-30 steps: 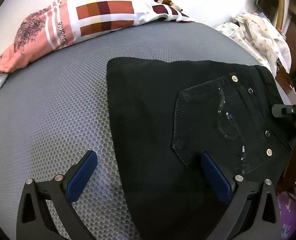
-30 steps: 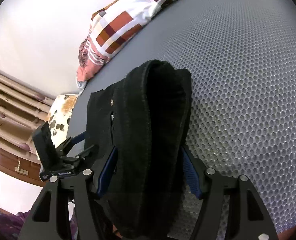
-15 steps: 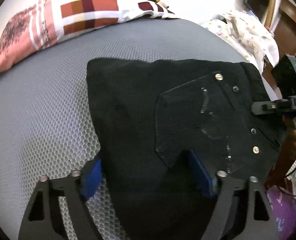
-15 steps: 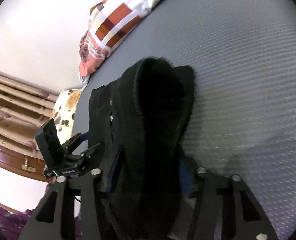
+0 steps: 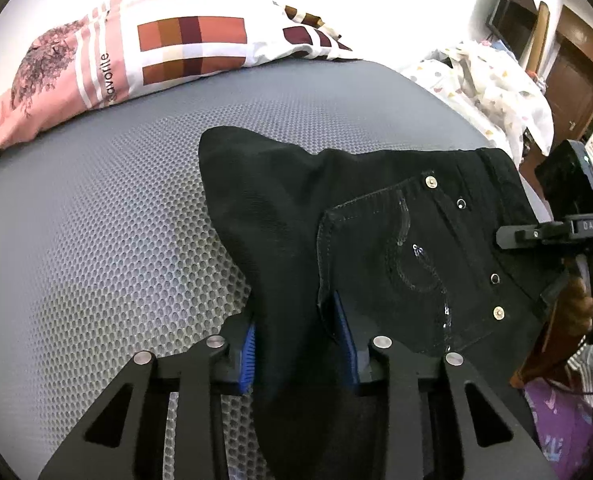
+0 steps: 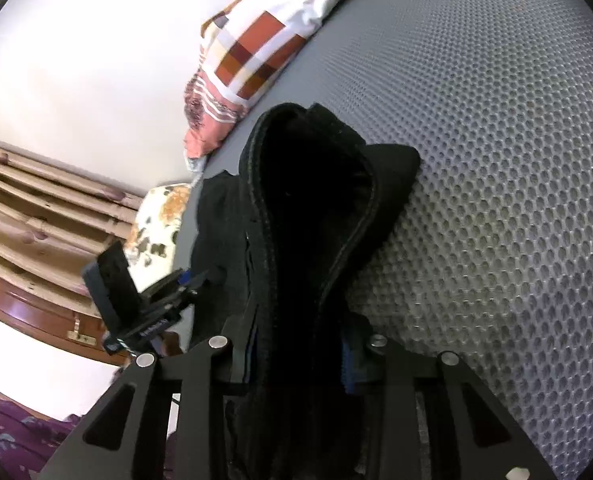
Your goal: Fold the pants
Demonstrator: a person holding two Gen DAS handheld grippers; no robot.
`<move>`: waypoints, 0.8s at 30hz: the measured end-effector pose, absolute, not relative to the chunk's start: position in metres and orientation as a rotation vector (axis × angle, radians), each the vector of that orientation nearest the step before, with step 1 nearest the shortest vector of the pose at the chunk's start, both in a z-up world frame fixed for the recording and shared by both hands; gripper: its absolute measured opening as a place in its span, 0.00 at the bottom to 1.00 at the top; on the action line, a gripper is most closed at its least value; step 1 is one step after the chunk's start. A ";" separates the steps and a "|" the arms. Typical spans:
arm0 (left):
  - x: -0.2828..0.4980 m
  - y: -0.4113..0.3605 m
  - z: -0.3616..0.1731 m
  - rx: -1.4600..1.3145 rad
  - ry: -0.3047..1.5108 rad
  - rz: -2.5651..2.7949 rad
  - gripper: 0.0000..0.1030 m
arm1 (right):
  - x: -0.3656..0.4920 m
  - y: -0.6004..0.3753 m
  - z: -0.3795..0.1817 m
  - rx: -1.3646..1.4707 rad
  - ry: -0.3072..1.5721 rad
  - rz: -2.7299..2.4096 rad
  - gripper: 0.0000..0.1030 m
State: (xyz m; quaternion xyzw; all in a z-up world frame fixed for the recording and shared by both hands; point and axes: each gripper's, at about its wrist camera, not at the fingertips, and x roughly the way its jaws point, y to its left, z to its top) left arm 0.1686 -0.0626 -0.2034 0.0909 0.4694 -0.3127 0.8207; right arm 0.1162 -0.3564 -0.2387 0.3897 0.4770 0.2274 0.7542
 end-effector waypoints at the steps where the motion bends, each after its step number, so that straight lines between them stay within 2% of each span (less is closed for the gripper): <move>1: 0.169 -0.064 -0.204 0.203 1.004 -0.668 0.34 | 0.120 -0.356 -0.239 0.855 1.049 0.501 0.36; 3: 0.173 -0.064 -0.206 0.200 1.034 -0.663 0.43 | 0.123 -0.355 -0.242 0.858 1.073 0.473 0.46; 5: 0.181 -0.064 -0.213 0.169 1.096 -0.667 0.68 | 0.123 -0.354 -0.241 0.864 1.070 0.465 0.46; 8: 0.182 -0.064 -0.216 0.134 1.106 -0.701 0.70 | 0.125 -0.347 -0.236 0.834 1.071 0.455 0.35; 9: 0.179 -0.065 -0.215 0.140 1.095 -0.705 0.67 | 0.125 -0.346 -0.233 0.837 1.064 0.455 0.32; 10: 0.177 -0.065 -0.212 0.151 1.075 -0.708 0.56 | 0.125 -0.344 -0.230 0.833 1.061 0.451 0.31; 11: 0.175 -0.064 -0.210 0.165 1.062 -0.703 0.39 | 0.125 -0.342 -0.227 0.825 1.058 0.445 0.30; 13: 0.175 -0.057 -0.203 0.153 1.047 -0.702 0.27 | 0.128 -0.339 -0.222 0.853 1.048 0.451 0.29; 16: 0.172 -0.048 -0.191 0.178 1.018 -0.691 0.23 | 0.136 -0.331 -0.211 0.894 1.022 0.486 0.28; 24: 0.195 0.009 -0.156 0.213 0.922 -0.534 0.21 | 0.197 -0.268 -0.183 0.827 0.989 0.625 0.28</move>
